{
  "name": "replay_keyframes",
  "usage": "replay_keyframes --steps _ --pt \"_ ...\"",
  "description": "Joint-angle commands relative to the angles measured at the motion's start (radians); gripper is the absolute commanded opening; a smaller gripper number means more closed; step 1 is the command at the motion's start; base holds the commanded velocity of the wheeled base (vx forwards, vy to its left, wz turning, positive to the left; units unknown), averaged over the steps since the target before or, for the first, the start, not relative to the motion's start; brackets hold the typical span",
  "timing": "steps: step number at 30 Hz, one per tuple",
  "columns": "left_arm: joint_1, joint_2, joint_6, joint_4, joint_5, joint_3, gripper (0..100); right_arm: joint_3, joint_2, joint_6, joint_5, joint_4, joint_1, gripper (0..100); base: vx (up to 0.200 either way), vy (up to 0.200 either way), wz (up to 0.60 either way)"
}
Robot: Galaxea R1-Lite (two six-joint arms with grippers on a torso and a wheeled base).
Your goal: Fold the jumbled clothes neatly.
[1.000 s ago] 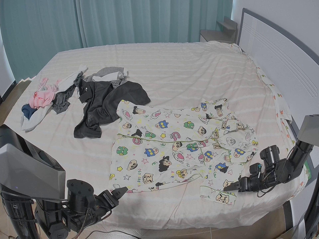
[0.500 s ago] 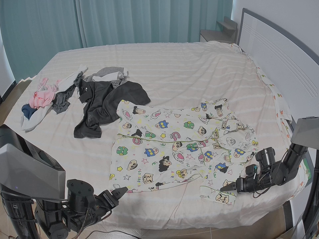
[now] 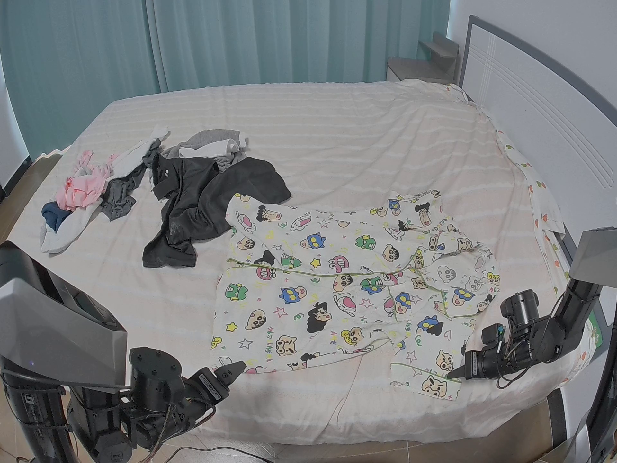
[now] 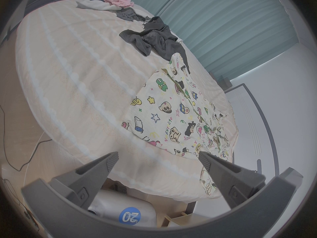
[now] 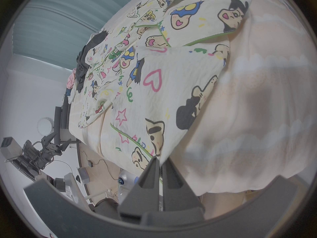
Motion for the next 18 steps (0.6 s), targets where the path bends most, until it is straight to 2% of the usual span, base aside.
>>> replay_keyframes --steps 1,10,14,18 --pt "0.000 0.001 0.000 -0.018 0.002 0.018 100 0.016 -0.021 -0.027 0.000 0.002 -0.024 0 0.000 0.000 0.00" --pt "0.000 0.002 0.000 -0.018 0.001 0.018 100 0.077 -0.028 -0.246 0.002 0.043 -0.145 0 0.000 0.000 0.00" --pt "0.000 0.002 0.000 -0.018 0.002 0.018 100 0.086 -0.053 -0.303 0.002 0.099 -0.157 0 0.000 0.000 0.00" --pt "0.000 0.002 0.000 -0.018 0.002 0.018 100 0.091 -0.090 -0.323 0.002 0.164 -0.156 0 0.000 0.000 0.00"
